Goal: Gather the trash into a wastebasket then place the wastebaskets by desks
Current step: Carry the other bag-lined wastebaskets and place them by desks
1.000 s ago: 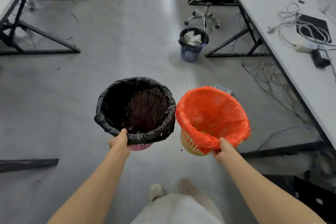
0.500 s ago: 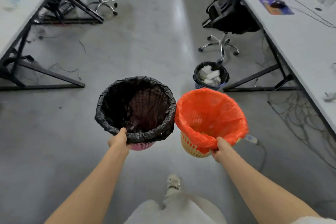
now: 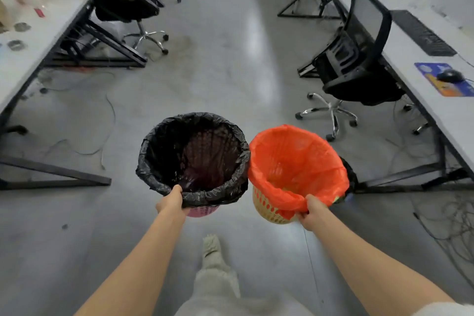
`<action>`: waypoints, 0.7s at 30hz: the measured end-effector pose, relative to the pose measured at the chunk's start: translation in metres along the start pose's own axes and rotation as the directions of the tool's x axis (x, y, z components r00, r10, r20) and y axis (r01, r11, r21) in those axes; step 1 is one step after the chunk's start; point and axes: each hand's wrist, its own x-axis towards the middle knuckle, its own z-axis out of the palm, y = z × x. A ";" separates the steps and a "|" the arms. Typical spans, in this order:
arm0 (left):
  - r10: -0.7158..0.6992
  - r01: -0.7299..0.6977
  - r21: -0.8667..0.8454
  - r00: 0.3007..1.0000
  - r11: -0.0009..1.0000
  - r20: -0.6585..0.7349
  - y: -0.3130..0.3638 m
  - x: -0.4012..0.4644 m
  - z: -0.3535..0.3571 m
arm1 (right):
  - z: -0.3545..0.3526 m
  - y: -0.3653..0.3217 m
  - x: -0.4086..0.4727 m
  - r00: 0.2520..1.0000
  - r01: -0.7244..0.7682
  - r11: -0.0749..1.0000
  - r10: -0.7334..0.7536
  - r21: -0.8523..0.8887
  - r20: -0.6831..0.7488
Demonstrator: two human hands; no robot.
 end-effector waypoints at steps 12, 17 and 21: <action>0.034 -0.038 0.088 0.998 0.995 0.057 0.251 0.133 0.209 | 0.265 -0.187 0.060 1.000 0.011 0.996 -0.009 0.085 -0.026; 0.027 -0.030 0.097 0.999 0.995 0.040 0.332 0.194 0.327 | 0.378 -0.283 0.117 0.999 -0.024 0.997 0.027 0.073 -0.034; 0.034 -0.036 0.117 0.999 0.993 0.016 0.410 0.230 0.421 | 0.464 -0.372 0.150 0.999 -0.022 0.997 0.024 0.076 -0.032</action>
